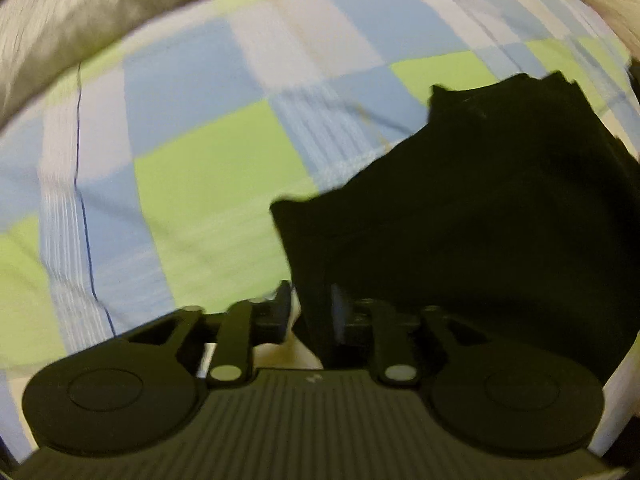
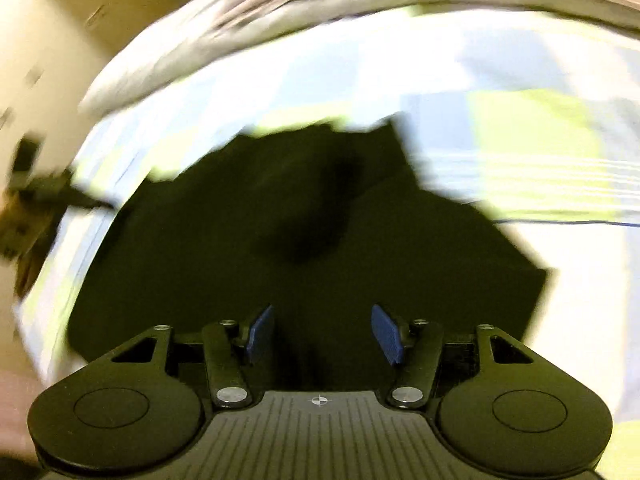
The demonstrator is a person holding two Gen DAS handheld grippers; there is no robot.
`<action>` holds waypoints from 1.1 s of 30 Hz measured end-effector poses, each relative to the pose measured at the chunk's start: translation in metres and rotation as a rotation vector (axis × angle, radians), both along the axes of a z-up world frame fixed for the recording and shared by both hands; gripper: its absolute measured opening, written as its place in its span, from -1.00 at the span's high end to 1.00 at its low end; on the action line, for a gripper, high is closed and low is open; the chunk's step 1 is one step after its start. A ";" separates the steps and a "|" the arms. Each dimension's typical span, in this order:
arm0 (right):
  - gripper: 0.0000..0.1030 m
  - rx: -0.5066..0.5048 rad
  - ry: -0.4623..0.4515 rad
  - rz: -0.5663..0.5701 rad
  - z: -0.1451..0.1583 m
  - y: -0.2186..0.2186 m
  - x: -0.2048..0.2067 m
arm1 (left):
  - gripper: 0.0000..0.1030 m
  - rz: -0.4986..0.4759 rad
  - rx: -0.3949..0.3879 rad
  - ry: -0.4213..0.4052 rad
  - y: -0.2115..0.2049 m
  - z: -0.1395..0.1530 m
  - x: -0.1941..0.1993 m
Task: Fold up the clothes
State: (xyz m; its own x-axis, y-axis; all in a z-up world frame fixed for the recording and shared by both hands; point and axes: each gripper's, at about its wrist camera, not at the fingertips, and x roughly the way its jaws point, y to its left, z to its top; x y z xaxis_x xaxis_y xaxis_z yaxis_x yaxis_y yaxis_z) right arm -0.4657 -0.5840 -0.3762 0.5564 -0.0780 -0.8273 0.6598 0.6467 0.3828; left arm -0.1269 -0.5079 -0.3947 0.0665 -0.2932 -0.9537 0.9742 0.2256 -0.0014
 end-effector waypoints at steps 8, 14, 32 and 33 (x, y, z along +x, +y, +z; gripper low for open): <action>-0.13 -0.042 0.075 0.013 -0.032 -0.059 0.038 | 0.16 -0.331 -0.059 -0.080 -0.063 -0.019 -0.035; 0.97 -0.110 0.138 0.034 -0.023 -0.075 0.047 | 0.17 -0.435 -0.061 -0.091 -0.082 -0.028 -0.044; 0.40 -0.305 0.192 0.265 -0.003 -0.068 0.082 | 0.17 -0.423 -0.114 -0.070 -0.087 -0.035 -0.016; 0.40 -0.327 0.187 0.313 -0.001 -0.065 0.090 | 0.17 -0.442 -0.094 -0.062 -0.090 -0.041 -0.016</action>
